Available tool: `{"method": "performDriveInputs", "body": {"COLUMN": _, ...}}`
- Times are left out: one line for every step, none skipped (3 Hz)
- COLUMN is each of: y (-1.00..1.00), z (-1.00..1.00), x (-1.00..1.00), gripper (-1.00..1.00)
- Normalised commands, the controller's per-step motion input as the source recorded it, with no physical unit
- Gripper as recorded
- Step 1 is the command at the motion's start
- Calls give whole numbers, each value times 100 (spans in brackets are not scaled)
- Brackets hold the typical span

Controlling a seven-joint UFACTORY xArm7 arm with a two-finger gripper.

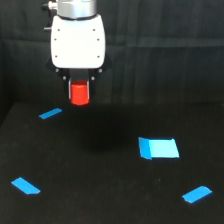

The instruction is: Pick up the red object from the table

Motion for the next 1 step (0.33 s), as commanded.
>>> {"method": "performDriveInputs", "body": {"y": 6, "z": 8, "x": -4, "gripper": -93}}
